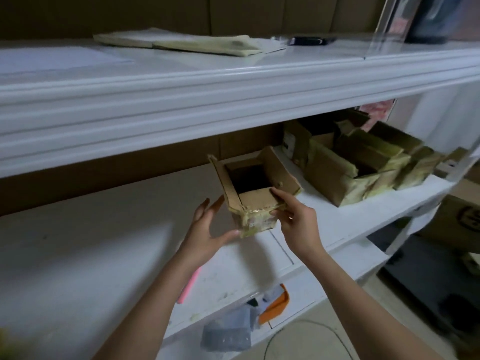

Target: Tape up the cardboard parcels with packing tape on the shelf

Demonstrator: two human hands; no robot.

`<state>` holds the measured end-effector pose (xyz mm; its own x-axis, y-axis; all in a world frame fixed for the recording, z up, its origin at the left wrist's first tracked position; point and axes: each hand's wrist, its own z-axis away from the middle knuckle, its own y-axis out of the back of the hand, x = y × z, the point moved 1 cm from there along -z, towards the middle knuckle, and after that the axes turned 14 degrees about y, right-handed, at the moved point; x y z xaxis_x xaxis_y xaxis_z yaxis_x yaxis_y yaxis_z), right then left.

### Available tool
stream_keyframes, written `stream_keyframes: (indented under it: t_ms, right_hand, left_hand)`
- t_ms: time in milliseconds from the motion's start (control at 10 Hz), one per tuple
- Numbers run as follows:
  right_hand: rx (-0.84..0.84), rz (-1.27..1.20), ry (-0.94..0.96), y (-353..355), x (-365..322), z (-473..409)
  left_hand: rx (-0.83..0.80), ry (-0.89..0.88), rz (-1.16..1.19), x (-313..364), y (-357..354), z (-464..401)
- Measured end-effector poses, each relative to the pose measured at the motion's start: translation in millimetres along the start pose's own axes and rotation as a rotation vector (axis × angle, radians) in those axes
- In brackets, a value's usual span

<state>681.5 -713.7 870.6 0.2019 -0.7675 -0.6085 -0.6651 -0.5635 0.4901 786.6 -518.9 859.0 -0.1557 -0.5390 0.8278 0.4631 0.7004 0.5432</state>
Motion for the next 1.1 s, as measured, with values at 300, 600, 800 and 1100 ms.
stream_keyframes:
  t_ms: [300, 600, 800, 1100]
  right_hand:
    - [-0.061, -0.029, -0.001, 112, 122, 0]
    - [-0.169, -0.044, -0.011, 145, 196, -14]
    - [-0.164, -0.084, -0.024, 140, 210, -17]
    - [-0.326, 0.088, 0.04, 142, 206, -16]
  left_hand:
    - [-0.019, 0.033, -0.019, 79, -146, -38]
    - [0.06, 0.114, -0.024, 103, -215, -65]
    - [0.098, 0.143, -0.08, 109, -225, -80]
    - [0.123, 0.193, -0.182, 111, -221, -72]
